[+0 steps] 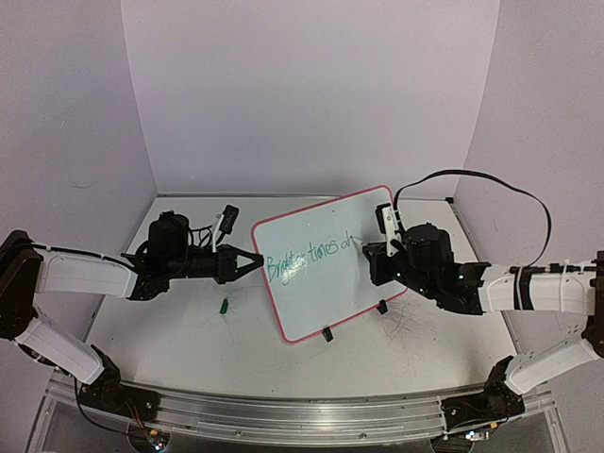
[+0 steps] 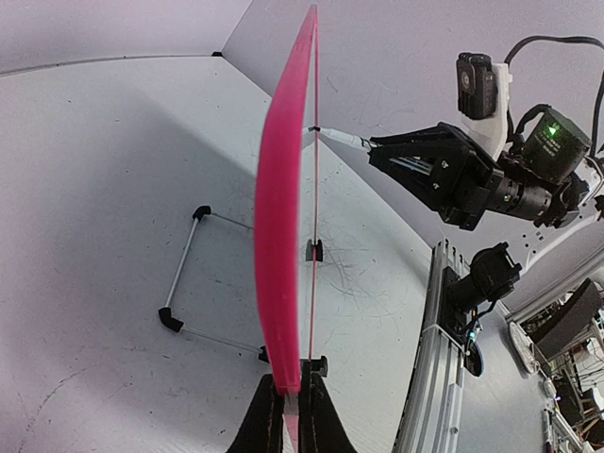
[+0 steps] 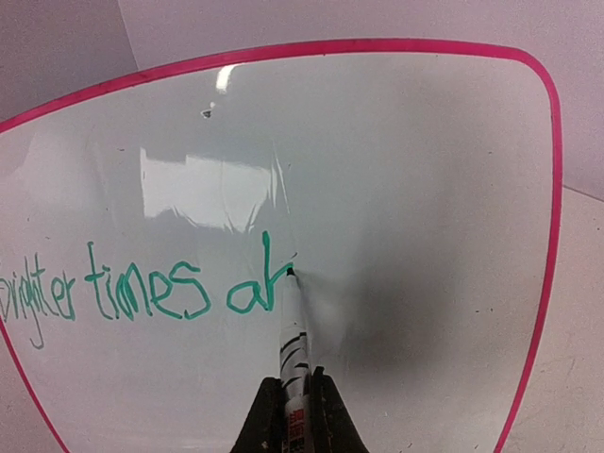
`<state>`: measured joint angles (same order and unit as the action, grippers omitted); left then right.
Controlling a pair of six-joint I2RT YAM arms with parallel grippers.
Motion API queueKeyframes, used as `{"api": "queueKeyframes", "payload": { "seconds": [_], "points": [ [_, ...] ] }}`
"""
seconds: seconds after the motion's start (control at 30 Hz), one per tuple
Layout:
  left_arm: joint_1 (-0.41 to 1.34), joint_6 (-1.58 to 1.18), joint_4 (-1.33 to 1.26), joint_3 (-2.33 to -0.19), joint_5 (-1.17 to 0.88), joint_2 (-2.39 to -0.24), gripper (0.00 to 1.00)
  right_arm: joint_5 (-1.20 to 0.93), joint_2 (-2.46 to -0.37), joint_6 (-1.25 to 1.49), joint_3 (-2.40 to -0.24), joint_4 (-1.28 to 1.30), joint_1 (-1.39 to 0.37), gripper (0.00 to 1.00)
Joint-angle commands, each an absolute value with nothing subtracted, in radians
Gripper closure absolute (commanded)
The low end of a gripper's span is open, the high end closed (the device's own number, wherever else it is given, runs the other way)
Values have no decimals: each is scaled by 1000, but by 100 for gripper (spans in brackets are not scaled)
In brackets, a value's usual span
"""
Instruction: Write a sentence on the whiteboard
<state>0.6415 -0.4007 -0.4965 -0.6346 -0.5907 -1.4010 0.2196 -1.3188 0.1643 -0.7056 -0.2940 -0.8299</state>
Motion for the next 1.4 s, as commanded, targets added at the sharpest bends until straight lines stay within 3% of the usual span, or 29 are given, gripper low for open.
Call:
{"api": "queueKeyframes", "payload": {
  "seconds": [0.0, 0.43, 1.37],
  "points": [
    [637, -370, -469, -652, -563, -1385, 100, 205, -1287, 190, -680, -259, -829, 100],
    [637, -371, -469, -654, -564, -1394, 100, 220, -1200, 184, -661, -313, -825, 100],
    [637, -369, -468, -653, -569, -1385, 100, 244, -1307, 183, -704, -348, -820, 100]
  ]
}}
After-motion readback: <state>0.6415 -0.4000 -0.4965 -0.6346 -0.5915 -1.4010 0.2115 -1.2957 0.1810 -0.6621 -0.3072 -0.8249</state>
